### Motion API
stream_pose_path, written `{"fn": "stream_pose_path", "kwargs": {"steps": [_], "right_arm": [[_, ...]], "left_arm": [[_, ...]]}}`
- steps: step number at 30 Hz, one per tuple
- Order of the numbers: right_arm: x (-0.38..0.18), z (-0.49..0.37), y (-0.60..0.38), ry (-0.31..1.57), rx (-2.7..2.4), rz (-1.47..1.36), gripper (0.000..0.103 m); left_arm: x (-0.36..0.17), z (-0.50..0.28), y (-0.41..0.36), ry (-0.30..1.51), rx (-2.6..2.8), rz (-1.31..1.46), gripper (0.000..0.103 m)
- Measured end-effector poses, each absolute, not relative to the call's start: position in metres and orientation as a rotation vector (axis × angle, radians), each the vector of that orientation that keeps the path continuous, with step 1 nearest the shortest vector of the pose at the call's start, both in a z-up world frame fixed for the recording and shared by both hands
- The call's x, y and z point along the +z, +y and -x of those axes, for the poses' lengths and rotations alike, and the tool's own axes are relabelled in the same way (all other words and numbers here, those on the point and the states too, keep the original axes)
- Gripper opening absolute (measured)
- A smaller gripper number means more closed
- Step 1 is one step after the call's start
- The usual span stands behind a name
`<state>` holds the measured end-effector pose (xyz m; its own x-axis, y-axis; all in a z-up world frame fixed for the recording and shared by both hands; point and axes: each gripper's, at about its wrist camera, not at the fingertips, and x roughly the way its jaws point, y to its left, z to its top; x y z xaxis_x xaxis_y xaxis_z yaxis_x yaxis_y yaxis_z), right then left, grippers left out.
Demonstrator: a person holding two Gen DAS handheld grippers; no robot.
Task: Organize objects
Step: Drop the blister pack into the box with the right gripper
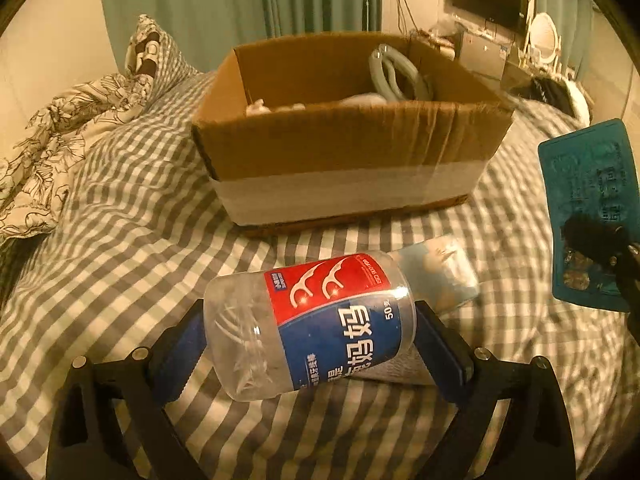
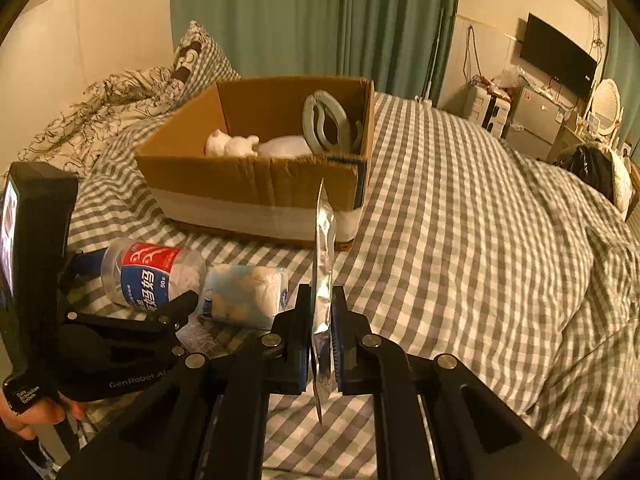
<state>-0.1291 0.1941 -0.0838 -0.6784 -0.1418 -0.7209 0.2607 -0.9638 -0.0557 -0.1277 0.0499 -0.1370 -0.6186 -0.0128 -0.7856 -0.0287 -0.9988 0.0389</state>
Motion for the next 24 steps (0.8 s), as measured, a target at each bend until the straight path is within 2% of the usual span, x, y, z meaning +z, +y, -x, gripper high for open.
{"fn": "stream_pose_path", "kwargs": {"steps": [7,12,18,22,23,24], "right_arm": [[-0.03,0.102,0.196,0.23,-2.735,-1.017,0.008],[0.038,0.102,0.198,0.242,-2.755,-0.876,0.009],[0.112,0.116,0.187,0.254,-2.744,-0.714,0.009],[0.132,0.135,0.179,0.241,-2.735,-0.676,0.009],[0.133,0.141,0.177,0.242,-2.73,-0.675,0.009],[0.133,0.148,0.173,0.248,-2.727,-0.677,0.009]], "left_arm": [[-0.075,0.103,0.045,0.016,2.841,1.185,0.098],[-0.017,0.096,0.041,-0.054,2.842,1.04,0.098],[0.059,0.11,0.039,-0.046,2.886,0.815,0.096],[0.09,0.129,0.037,-0.018,2.908,0.723,0.096],[0.094,0.136,0.037,-0.014,2.905,0.711,0.095],[0.097,0.142,0.036,-0.017,2.903,0.706,0.088]]}}
